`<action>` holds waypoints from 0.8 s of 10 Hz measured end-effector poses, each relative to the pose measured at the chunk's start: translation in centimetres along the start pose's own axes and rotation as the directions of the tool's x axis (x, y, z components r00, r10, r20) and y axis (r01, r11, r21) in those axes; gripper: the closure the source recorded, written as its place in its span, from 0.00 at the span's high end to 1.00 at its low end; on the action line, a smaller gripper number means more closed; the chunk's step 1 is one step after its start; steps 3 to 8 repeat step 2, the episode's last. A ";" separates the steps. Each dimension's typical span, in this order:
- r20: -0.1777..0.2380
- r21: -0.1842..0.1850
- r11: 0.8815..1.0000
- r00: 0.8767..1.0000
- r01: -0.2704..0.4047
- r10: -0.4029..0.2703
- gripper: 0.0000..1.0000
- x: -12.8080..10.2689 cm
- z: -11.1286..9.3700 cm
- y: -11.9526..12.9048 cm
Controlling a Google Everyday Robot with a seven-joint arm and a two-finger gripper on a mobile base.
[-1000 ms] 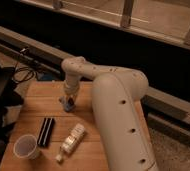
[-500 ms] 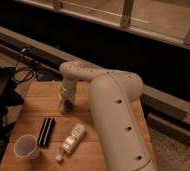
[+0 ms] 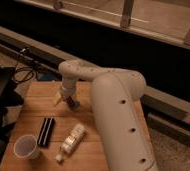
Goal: Place the pepper on the white sponge
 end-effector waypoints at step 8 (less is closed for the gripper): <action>0.071 0.028 0.999 0.997 0.020 -0.022 0.80 -0.6 -4.7 1.0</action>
